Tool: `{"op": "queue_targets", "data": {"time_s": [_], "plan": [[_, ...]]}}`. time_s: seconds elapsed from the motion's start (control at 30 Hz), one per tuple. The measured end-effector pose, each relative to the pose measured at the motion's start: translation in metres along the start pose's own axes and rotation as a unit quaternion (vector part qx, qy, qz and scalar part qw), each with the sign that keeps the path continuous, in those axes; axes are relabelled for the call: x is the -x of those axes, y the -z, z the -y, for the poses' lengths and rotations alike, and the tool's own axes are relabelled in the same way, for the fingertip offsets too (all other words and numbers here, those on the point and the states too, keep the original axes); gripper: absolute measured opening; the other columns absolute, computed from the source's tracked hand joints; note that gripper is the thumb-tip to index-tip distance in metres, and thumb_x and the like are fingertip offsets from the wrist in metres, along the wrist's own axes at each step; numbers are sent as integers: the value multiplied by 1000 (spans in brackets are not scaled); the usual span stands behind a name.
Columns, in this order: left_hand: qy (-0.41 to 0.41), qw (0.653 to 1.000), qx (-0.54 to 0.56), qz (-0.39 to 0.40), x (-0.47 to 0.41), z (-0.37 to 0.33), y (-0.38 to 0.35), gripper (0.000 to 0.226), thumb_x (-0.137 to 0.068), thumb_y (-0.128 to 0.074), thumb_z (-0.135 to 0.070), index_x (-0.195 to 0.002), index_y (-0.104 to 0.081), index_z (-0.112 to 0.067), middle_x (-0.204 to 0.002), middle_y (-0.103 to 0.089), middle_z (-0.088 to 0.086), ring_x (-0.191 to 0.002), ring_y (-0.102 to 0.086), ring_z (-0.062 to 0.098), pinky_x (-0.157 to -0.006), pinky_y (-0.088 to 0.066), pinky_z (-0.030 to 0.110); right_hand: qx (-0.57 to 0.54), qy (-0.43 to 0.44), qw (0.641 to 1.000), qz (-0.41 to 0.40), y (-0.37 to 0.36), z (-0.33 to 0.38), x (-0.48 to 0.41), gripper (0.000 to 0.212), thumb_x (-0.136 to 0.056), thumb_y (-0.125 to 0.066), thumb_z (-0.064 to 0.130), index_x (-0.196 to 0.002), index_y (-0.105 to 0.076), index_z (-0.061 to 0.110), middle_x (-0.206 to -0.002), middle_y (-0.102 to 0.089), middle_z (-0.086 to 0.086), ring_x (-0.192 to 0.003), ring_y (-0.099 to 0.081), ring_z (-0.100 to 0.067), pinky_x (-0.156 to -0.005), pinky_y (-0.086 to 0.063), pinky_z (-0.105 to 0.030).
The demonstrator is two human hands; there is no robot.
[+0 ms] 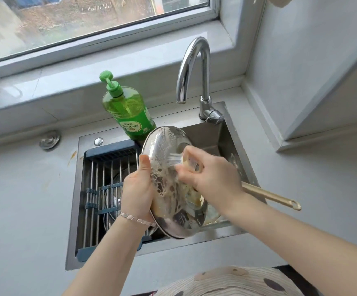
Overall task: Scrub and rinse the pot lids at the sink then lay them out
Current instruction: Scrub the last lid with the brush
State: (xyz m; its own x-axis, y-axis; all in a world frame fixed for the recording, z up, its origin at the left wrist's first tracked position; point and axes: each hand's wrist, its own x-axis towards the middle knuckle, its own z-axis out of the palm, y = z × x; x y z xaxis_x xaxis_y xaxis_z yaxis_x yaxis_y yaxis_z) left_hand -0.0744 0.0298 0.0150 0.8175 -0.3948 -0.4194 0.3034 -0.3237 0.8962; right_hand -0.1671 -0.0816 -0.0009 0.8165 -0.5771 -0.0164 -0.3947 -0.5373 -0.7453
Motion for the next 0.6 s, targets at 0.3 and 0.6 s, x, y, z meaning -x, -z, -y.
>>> {"op": "queue_targets", "data": {"time_s": [0.3, 0.6], "plan": [[-20, 997, -7, -75, -10, 1, 4, 60, -80, -38, -63, -75, -55, -5, -70, -52, 14, -68, -51, 23, -67, -44, 32, 18, 9, 998, 56, 1, 5, 10, 18, -85, -52, 51, -78, -41, 38, -49, -41, 7, -50, -42, -6, -53, -38, -28], [21, 989, 36, -140, -16, 16, 11, 58, -85, -43, -64, -53, -44, -15, -47, -44, 0, -57, -50, 26, -73, -47, 42, 73, -12, 992, 103, -7, -4, 32, 22, -87, -48, 54, -82, -37, 36, -52, -41, 3, -56, -45, -15, -53, -35, -31]]}}
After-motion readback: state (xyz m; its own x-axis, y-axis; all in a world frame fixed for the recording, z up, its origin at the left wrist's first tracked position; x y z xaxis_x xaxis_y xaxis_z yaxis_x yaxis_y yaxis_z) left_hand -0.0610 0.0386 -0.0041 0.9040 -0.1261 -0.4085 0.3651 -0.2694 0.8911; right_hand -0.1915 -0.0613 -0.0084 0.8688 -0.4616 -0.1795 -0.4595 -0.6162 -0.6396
